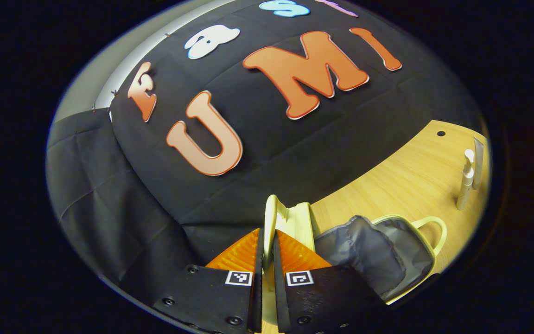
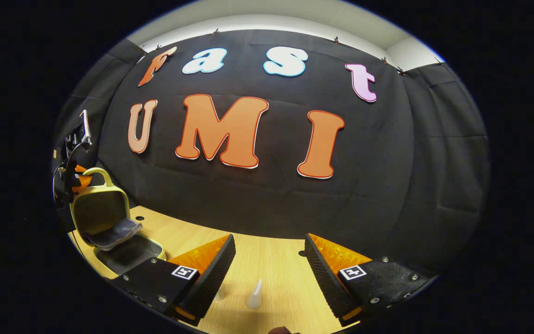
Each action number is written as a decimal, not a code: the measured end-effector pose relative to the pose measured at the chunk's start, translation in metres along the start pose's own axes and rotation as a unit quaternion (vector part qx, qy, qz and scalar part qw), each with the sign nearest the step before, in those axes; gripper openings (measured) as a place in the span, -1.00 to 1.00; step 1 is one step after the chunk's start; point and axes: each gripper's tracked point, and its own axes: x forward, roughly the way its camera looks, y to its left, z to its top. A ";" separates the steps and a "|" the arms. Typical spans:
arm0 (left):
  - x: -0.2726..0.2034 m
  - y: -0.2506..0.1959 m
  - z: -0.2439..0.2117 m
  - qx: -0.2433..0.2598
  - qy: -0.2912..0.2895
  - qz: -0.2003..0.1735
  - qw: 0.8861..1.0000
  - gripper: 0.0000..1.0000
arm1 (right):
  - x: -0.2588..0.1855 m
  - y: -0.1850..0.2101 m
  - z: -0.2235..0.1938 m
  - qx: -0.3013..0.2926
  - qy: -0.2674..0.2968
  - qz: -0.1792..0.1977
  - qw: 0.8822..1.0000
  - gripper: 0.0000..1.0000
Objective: First open the suitcase, pack the skin care products into it, and then close the suitcase.
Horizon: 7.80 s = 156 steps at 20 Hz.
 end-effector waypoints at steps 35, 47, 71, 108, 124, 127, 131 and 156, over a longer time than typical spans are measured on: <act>0.125 0.074 -0.285 -0.250 0.179 0.006 0.951 0.30 | -0.014 0.076 0.010 -0.010 0.041 -0.044 0.998 0.92; 0.021 0.035 -0.064 -0.282 -0.003 -0.010 0.959 0.93 | 0.001 0.043 0.009 -0.015 0.005 0.001 1.000 0.92; -0.065 -0.250 0.141 -0.249 -0.111 -0.206 0.940 0.92 | 0.000 -0.024 -0.075 0.004 0.044 0.028 0.999 0.92; -0.027 -0.532 0.048 -0.158 0.026 -0.373 0.914 0.24 | 0.010 -0.013 -0.201 -0.007 0.184 0.074 0.980 0.93; -0.054 -0.380 0.109 -0.162 0.001 -0.289 0.943 0.24 | 0.058 0.032 -0.255 0.012 0.210 0.149 0.966 0.91; -0.059 -0.368 0.109 -0.164 0.004 -0.274 0.948 0.24 | 0.067 0.043 -0.265 0.026 0.217 0.165 0.962 0.84; -0.061 -0.360 0.108 -0.169 0.013 -0.262 0.950 0.24 | 0.076 0.052 -0.272 0.042 0.222 0.173 0.959 0.56; -0.077 -0.272 0.092 -0.213 0.020 -0.178 0.961 0.24 | 0.068 0.036 -0.156 0.074 0.148 0.199 0.966 -0.25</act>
